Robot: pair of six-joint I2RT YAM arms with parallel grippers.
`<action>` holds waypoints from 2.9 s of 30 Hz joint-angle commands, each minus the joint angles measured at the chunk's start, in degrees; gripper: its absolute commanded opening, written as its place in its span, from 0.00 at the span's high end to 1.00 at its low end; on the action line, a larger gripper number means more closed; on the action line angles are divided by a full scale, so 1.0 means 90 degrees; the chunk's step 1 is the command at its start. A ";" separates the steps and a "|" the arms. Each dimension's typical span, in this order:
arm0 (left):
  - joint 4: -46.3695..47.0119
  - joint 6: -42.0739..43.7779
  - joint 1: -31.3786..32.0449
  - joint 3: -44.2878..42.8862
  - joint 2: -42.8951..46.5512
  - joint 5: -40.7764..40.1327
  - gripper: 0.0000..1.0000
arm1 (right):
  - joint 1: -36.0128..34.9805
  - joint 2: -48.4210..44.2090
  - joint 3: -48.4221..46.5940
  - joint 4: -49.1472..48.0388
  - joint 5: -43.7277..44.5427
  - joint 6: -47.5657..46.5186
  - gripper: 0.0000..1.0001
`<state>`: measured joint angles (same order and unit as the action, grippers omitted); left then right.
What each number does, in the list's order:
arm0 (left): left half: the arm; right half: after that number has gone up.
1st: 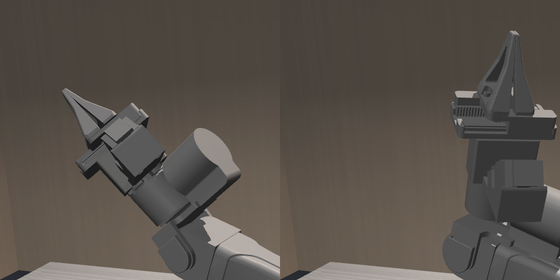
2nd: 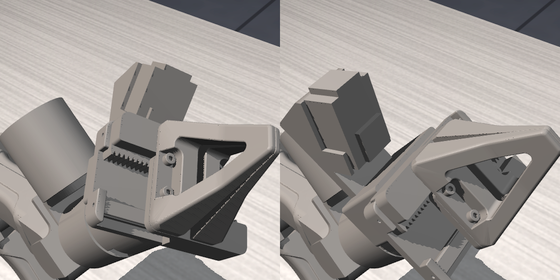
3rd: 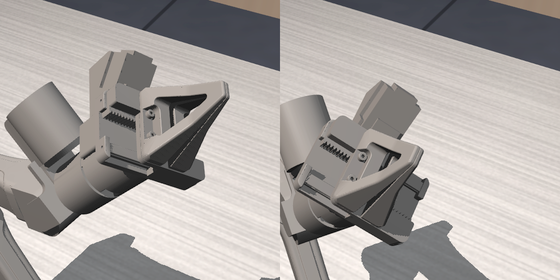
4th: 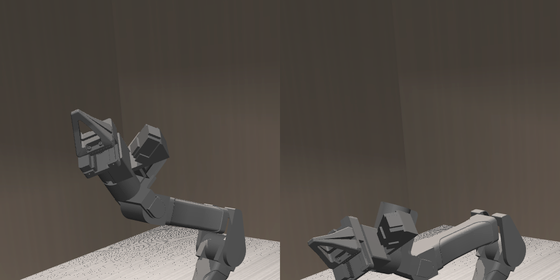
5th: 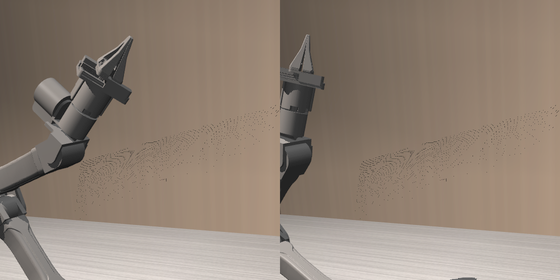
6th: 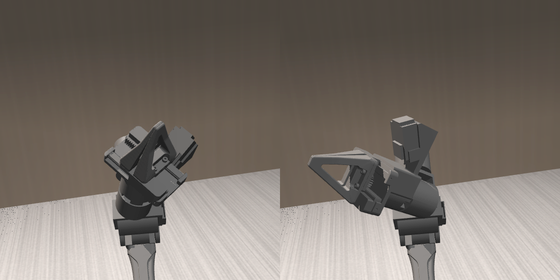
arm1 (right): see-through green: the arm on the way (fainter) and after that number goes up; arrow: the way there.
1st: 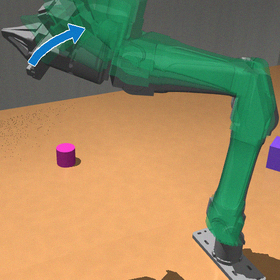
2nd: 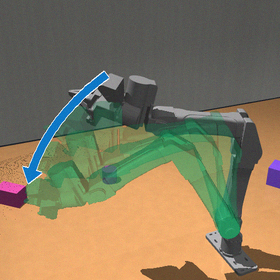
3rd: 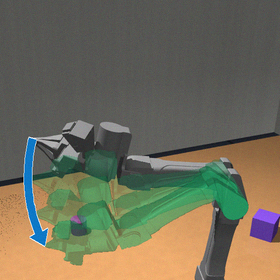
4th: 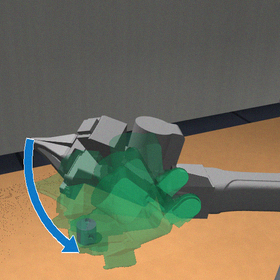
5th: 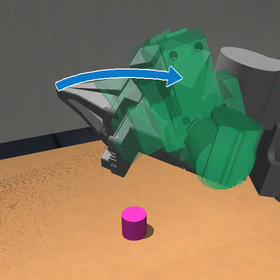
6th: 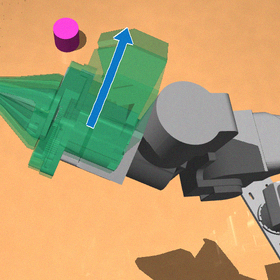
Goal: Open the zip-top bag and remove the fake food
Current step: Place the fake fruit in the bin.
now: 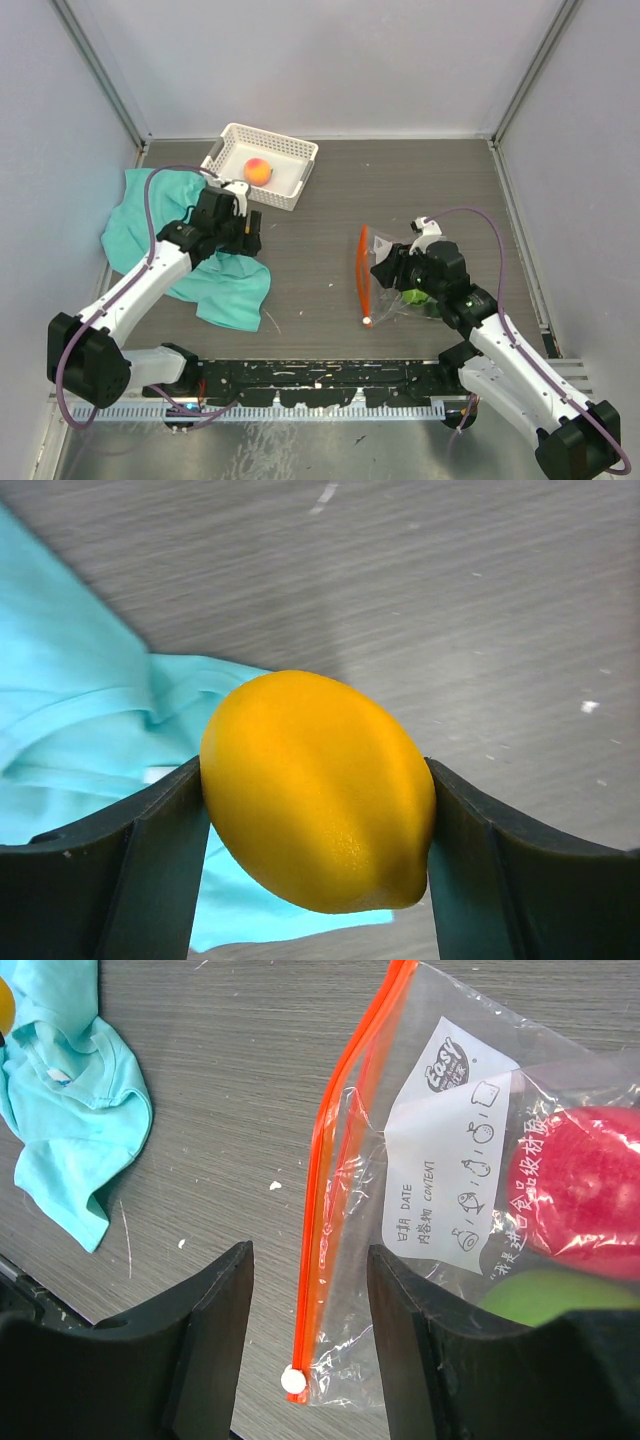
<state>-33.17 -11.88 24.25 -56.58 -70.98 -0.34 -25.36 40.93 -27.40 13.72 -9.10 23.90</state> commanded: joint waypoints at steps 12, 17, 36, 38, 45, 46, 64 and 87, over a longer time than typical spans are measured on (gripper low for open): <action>0.2626 0.2024 -0.0019 0.0484 0.0030 -0.2924 0.93 | 0.0017 0.0052 -0.0005 -0.0404 -0.0043 -0.0087 0.45; 0.4325 0.2794 -0.0020 0.0922 -0.0251 -0.3255 0.95 | 0.0020 0.0067 0.0014 -0.0429 -0.0052 -0.0097 0.45; 0.7424 0.4448 -0.0086 -0.0404 -0.3411 -0.3922 1.00 | 0.0022 0.0021 0.0017 -0.0412 -0.0081 -0.0175 0.45; 0.7341 0.4402 -0.0101 -0.0529 -0.3447 -0.3844 1.00 | 0.0023 0.0051 0.0024 -0.0429 -0.0080 -0.0193 0.45; 0.7093 0.4211 -0.0262 -0.1254 -0.3889 -0.3608 1.00 | 0.0017 0.0162 -0.0043 -0.0448 -0.0109 -0.0253 0.45; 0.6955 0.4086 -0.0306 -0.1401 -0.3940 -0.3516 0.99 | 0.0016 0.0160 -0.0048 -0.0448 -0.0109 -0.0258 0.45; 0.1543 0.1705 -0.1285 -0.5653 -0.5703 -0.1951 0.70 | 0.0018 0.0112 0.0034 -0.0446 -0.0136 -0.0253 0.45; -0.1533 -0.0170 -0.1596 -0.8793 -0.7043 -0.1637 0.02 | 0.0021 -0.0039 0.0072 -0.0383 -0.0171 -0.0214 0.45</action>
<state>-45.08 -10.00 10.02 -133.05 -136.22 -14.98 -25.36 41.85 -26.44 12.43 -10.22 22.59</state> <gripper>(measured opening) 0.980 0.552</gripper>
